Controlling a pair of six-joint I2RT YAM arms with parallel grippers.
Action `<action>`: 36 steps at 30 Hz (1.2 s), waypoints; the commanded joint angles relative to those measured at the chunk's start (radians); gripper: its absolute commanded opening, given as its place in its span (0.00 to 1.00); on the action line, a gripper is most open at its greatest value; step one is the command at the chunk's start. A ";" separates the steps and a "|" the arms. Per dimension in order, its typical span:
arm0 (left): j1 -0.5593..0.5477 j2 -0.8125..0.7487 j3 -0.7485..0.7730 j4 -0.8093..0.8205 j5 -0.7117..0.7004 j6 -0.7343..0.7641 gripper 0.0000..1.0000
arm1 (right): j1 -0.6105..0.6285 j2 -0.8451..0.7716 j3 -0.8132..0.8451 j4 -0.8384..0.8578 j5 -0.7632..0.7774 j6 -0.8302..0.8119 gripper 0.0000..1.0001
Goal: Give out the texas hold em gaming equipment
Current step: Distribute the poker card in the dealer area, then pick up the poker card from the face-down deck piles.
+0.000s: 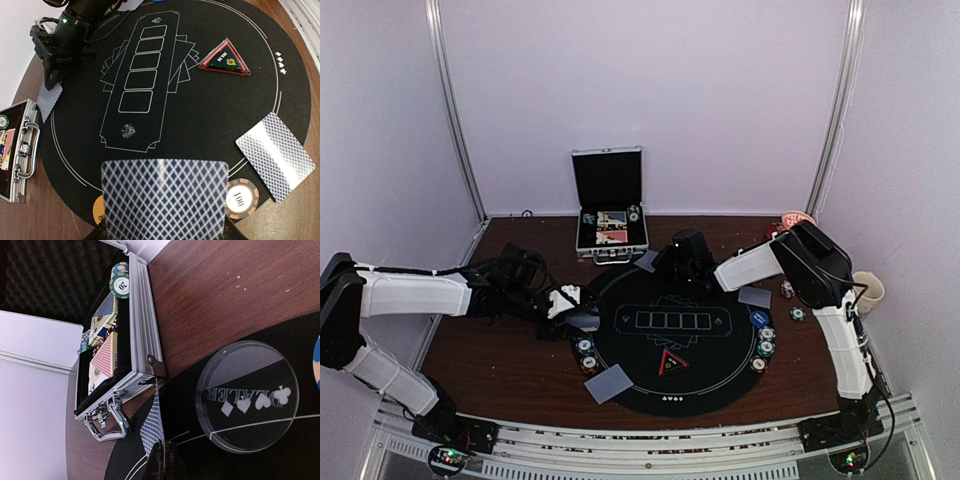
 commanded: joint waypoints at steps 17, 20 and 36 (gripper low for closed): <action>0.008 0.003 0.012 0.028 0.023 0.000 0.35 | -0.005 -0.059 -0.022 -0.054 -0.050 -0.005 0.47; 0.008 0.002 0.013 0.027 0.025 0.001 0.35 | 0.004 -0.091 -0.038 -0.074 -0.041 -0.013 0.51; 0.008 -0.004 0.014 0.023 0.030 -0.001 0.35 | 0.059 -0.409 -0.216 -0.244 0.170 -0.227 1.00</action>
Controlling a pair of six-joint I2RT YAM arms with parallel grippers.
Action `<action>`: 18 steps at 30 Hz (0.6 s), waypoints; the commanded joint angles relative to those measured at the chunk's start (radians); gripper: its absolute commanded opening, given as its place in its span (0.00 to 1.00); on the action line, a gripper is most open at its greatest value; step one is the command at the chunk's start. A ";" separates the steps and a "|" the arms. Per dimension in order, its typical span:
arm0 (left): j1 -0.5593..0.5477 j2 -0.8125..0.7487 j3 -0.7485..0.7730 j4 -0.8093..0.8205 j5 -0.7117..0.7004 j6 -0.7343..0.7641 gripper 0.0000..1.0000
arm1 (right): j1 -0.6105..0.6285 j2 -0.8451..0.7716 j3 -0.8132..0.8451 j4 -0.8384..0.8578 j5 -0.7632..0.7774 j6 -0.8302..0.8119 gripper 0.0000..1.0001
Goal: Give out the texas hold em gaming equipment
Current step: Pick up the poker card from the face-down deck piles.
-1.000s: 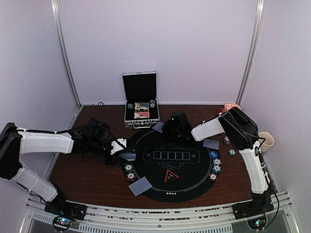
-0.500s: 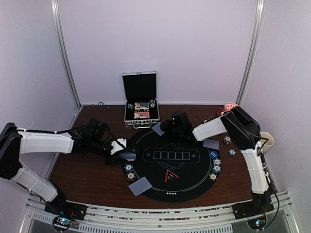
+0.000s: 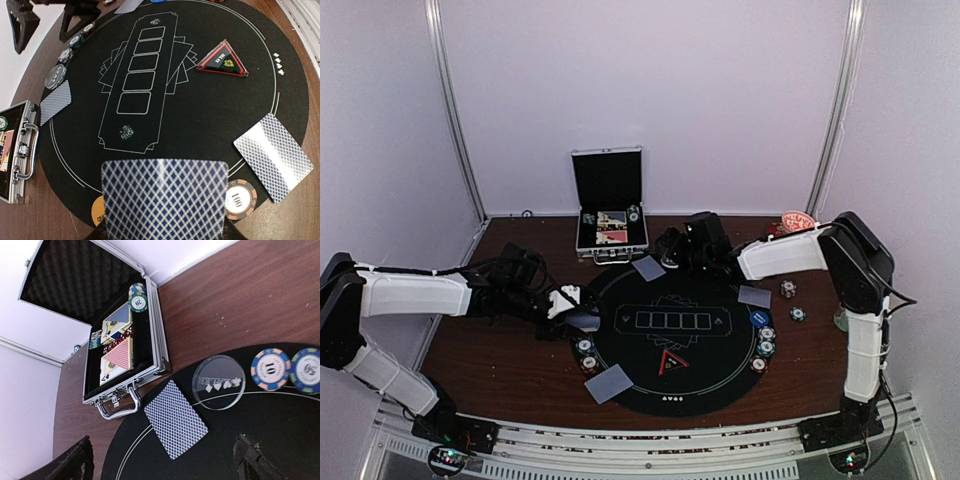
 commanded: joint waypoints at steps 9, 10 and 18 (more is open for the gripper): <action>0.008 -0.014 0.011 0.023 0.029 0.001 0.35 | 0.186 -0.301 -0.412 0.266 -0.132 -0.193 1.00; 0.008 -0.017 0.009 0.023 0.030 0.002 0.35 | 0.207 -0.304 -0.431 0.293 -0.156 -0.197 1.00; 0.008 -0.014 0.007 0.017 0.040 0.013 0.36 | 0.300 -0.192 -0.408 0.459 -0.341 -0.164 1.00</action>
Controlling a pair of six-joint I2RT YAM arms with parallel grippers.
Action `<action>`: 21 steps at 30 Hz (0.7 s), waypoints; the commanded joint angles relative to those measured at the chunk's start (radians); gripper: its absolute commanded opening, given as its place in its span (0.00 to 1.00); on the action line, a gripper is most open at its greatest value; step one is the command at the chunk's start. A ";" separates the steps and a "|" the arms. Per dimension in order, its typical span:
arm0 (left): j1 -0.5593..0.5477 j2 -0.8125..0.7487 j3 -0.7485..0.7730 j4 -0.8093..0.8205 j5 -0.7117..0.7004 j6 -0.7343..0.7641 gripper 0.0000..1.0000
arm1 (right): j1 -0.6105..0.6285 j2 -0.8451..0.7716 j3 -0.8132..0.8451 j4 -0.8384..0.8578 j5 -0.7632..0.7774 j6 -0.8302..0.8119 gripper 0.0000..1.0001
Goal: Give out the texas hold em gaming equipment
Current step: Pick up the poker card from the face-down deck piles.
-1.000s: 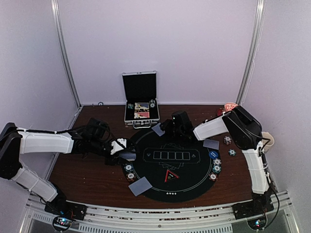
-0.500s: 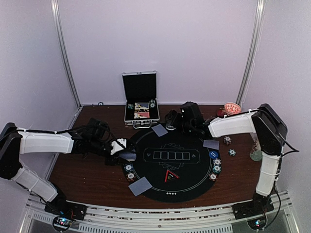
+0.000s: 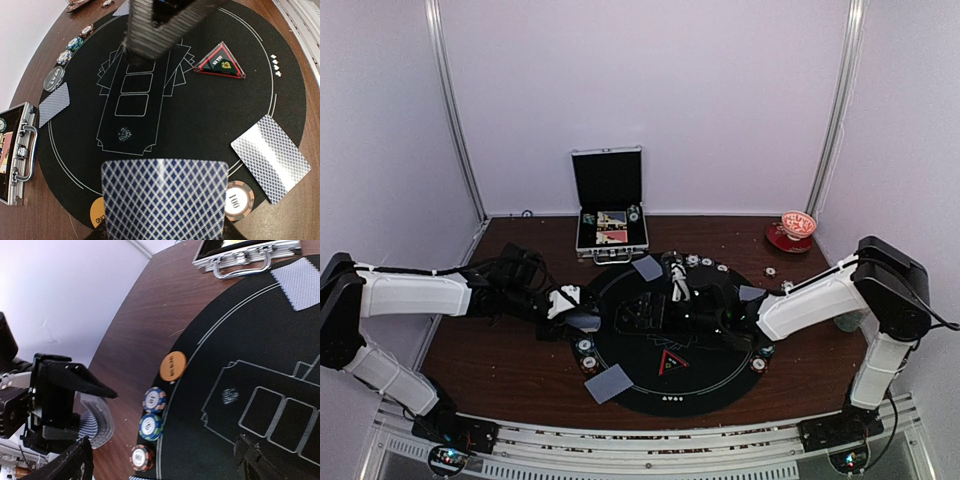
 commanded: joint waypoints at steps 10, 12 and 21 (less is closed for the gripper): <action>0.008 0.007 0.014 0.025 0.025 0.016 0.37 | 0.040 0.248 0.248 0.088 -0.205 0.041 0.98; 0.008 0.012 0.016 0.026 0.026 0.017 0.37 | 0.040 0.259 0.267 0.088 -0.214 0.050 0.97; 0.008 0.006 0.014 0.025 0.025 0.017 0.38 | 0.040 0.299 0.325 0.035 -0.243 0.041 0.88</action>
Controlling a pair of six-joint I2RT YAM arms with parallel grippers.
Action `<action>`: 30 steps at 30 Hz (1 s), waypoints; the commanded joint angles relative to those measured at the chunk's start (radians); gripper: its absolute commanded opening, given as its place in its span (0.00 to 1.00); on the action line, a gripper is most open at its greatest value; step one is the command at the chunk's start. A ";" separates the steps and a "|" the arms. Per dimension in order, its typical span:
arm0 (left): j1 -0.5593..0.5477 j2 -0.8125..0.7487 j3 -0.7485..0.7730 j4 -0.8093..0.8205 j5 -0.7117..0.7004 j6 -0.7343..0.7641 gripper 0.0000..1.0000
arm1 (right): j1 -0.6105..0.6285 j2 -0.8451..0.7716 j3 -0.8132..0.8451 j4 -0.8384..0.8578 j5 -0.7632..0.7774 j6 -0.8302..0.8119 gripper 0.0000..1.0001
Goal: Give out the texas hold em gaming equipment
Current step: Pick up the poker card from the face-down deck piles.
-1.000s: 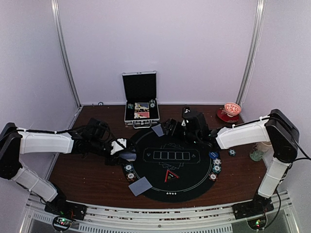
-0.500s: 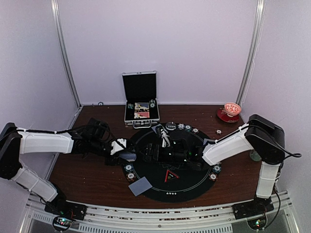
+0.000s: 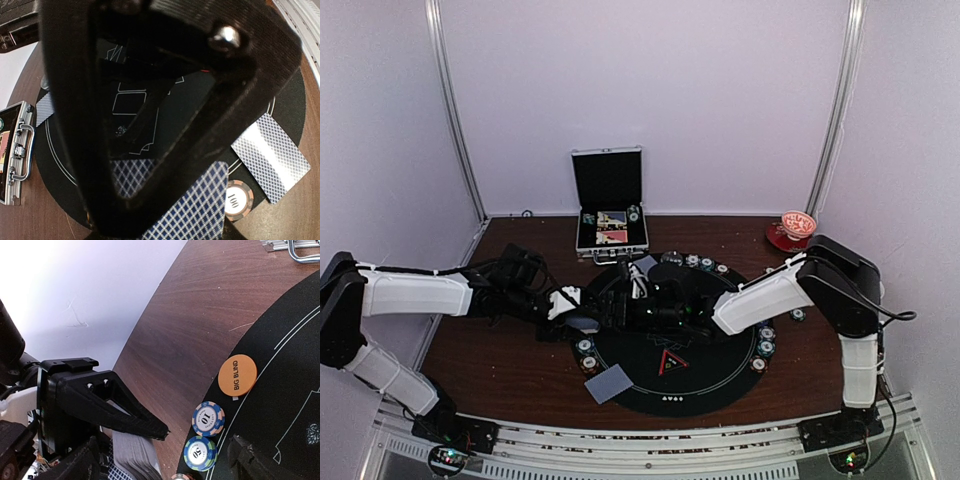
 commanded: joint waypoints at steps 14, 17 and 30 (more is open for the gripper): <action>0.007 -0.017 0.012 0.024 0.016 0.013 0.41 | 0.007 0.094 0.115 -0.061 -0.063 0.011 0.65; 0.007 -0.018 0.012 0.024 0.018 0.011 0.41 | 0.011 0.091 0.104 -0.033 -0.083 0.011 0.65; 0.007 -0.021 0.009 0.024 0.004 0.019 0.51 | 0.008 0.105 0.140 -0.113 -0.062 -0.004 0.43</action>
